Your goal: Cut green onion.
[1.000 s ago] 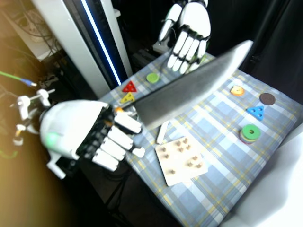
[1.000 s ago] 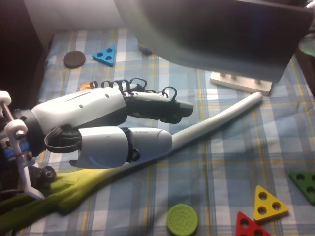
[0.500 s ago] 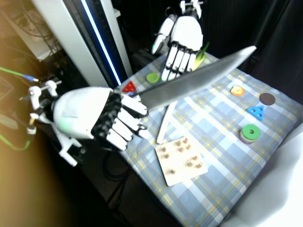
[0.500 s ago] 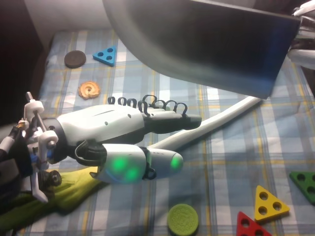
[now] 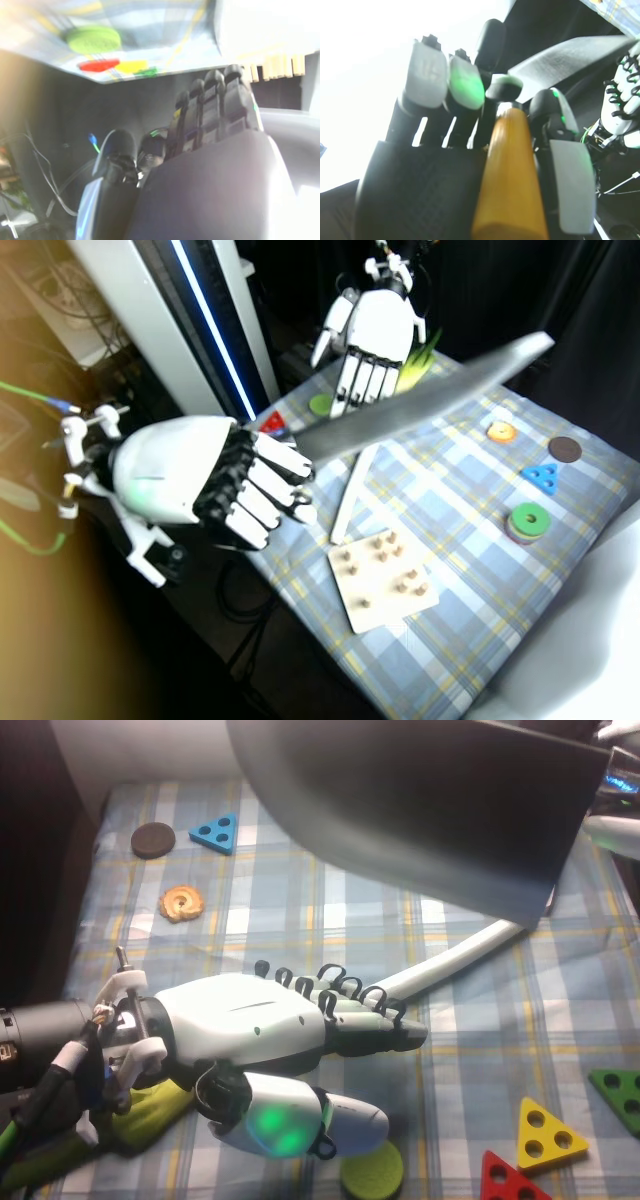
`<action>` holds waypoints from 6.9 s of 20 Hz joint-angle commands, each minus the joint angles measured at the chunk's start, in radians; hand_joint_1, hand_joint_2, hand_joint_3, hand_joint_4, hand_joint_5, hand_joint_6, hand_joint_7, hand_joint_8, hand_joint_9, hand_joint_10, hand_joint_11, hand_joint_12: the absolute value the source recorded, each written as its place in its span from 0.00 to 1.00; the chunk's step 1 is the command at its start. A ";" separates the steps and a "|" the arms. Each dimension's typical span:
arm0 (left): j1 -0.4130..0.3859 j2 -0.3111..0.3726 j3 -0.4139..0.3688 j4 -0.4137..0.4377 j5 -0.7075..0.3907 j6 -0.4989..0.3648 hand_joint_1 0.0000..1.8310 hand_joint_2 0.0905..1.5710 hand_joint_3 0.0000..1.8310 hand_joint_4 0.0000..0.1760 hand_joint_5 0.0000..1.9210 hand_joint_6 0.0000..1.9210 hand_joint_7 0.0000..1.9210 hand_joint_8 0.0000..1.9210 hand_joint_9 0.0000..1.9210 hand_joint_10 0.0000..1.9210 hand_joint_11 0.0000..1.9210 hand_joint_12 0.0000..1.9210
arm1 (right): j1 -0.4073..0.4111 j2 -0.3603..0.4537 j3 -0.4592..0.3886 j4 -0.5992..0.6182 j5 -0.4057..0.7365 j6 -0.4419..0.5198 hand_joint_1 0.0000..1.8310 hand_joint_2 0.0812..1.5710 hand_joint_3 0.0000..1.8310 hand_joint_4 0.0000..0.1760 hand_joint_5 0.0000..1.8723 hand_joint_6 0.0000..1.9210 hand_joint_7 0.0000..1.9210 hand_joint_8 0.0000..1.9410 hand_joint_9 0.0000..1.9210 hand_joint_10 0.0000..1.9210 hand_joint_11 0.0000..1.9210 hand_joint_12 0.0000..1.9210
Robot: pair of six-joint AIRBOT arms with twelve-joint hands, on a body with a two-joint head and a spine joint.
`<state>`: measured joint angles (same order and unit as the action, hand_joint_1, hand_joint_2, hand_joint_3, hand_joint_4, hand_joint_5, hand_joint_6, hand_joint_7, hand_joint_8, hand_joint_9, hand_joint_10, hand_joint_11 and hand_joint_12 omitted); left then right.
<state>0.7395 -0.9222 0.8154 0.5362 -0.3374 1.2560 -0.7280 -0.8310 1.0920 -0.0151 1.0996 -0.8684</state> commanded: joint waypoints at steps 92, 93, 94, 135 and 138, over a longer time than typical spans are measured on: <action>0.241 0.250 -0.065 -0.787 -0.825 0.235 0.00 0.86 0.00 0.00 0.08 0.00 0.10 0.00 0.10 0.00 0.04 0.07 | 0.183 0.025 0.148 -0.066 -0.221 0.009 0.29 0.89 0.00 0.04 0.58 1.00 0.71 1.00 0.77 1.00 0.79 1.00; 0.241 0.250 -0.066 -0.787 -0.826 0.235 0.00 0.86 0.00 0.00 0.08 0.00 0.11 0.00 0.11 0.00 0.05 0.08 | 0.187 0.025 0.148 -0.066 -0.221 0.008 0.31 0.89 0.00 0.03 0.59 1.00 0.71 1.00 0.77 1.00 0.79 1.00; 0.241 0.250 -0.066 -0.787 -0.826 0.235 0.00 0.85 0.00 0.00 0.08 0.00 0.10 0.00 0.10 0.00 0.04 0.08 | 0.191 0.026 0.148 -0.066 -0.221 0.008 0.31 0.90 0.00 0.03 0.59 1.00 0.71 1.00 0.78 1.00 0.79 1.00; 0.243 0.241 -0.063 -0.776 -0.814 0.235 0.00 0.88 0.00 0.00 0.08 0.00 0.14 0.01 0.13 0.01 0.04 0.12 | 0.307 0.013 0.185 -0.162 -0.397 -0.033 0.19 0.86 0.00 0.19 0.57 1.00 0.67 1.00 0.72 1.00 0.72 1.00; 0.243 0.241 -0.063 -0.775 -0.811 0.235 0.00 0.87 0.00 0.00 0.06 0.00 0.12 0.00 0.11 0.00 0.03 0.11 | 0.335 0.013 0.188 -0.186 -0.435 -0.046 0.22 0.87 0.00 0.24 0.57 1.00 0.69 1.00 0.74 1.00 0.74 1.00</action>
<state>0.9890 -0.6769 0.7509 -0.2443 -1.0267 1.4956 -0.4095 -0.8295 1.2720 -0.2333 0.5495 -0.9146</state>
